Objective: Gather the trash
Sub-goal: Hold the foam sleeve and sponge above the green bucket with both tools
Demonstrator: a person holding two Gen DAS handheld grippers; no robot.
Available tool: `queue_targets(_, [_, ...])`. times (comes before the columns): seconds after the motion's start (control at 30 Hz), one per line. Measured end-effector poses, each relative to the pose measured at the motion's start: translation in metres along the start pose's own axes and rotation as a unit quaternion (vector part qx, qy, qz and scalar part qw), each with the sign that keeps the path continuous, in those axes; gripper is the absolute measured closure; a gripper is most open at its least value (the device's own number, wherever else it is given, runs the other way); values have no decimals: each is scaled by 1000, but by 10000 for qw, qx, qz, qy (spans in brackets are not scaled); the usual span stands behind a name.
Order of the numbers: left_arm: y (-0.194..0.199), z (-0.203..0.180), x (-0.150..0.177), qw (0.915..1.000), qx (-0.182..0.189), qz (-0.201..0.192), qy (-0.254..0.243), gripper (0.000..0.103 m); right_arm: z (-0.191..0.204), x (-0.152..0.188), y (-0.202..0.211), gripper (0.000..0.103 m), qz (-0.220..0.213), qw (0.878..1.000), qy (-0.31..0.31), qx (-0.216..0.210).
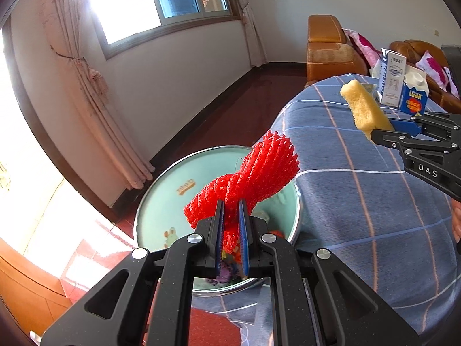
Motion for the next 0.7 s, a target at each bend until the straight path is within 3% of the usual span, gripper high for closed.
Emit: queue_targets(0.7, [2, 18, 4, 9995, -308, 40, 98, 94, 25, -17, -8, 78, -93, 9993, 342, -109])
Point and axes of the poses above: each gripper's, at about its wrist camera, not at the fingertips, and y roughly against the way its jaws point, z to its left, x to its underside, the point moved 2 cm from there along -y, roughly the way its jaws point, and after that the axes turned 1 degree about -y, right-handed, at the moved point
